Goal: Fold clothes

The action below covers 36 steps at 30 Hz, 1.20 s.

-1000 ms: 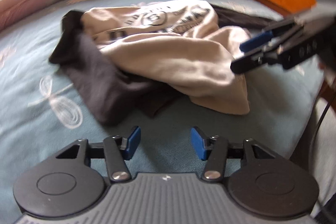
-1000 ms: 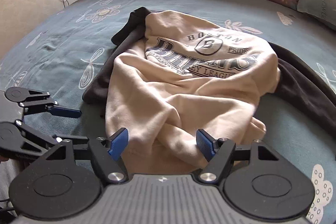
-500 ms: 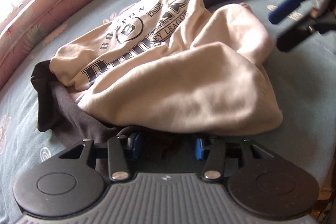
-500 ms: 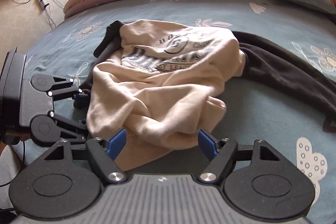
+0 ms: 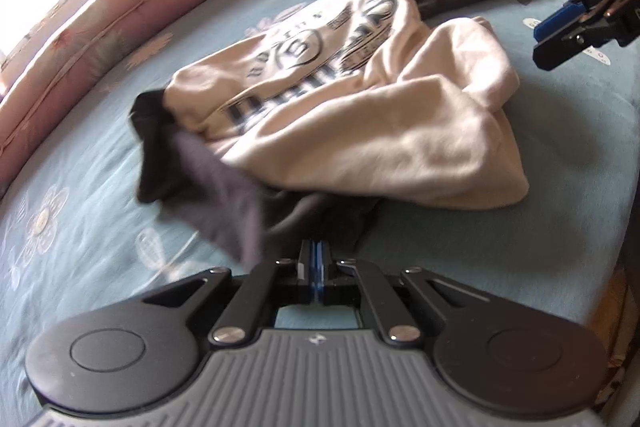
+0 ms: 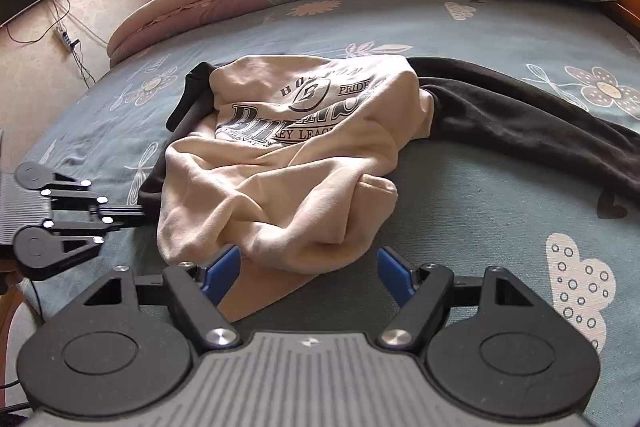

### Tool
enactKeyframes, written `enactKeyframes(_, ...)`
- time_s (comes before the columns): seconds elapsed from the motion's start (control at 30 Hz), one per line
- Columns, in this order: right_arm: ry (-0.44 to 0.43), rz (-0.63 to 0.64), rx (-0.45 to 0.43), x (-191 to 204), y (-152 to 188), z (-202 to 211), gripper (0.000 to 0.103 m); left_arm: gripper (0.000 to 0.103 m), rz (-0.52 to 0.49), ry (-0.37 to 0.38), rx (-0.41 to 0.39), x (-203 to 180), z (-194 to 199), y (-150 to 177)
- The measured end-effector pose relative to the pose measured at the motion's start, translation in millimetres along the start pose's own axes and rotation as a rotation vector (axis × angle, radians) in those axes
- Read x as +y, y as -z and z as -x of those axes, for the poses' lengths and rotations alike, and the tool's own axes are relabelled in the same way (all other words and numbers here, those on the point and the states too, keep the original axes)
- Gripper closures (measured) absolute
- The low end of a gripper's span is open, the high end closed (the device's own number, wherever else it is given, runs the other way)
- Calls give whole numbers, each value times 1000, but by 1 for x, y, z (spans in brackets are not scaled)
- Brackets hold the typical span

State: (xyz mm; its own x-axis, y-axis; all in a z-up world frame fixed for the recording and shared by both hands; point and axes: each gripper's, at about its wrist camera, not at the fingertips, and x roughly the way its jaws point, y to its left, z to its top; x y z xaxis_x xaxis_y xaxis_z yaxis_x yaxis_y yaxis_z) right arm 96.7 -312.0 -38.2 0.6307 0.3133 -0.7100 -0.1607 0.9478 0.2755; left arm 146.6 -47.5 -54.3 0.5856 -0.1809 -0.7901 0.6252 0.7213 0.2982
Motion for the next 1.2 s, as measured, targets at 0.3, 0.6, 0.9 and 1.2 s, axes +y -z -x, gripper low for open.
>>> enactKeyframes(0.3, -4, 28, -5, 17, 0, 3, 22, 76, -83, 63, -48, -12, 9, 7)
enactKeyframes(0.6, 26, 40, -2, 15, 2, 6, 18, 58, -122, 69, -68, -28, -55, -22)
enactKeyframes(0.9, 27, -15, -4, 0, 5, -1, 18, 92, -54, 31, -42, -13, -37, -17)
enactKeyframes(1.2, 5, 3, -19, 11, 0, 2, 18, 93, 4, -94, 46, 37, 32, 46)
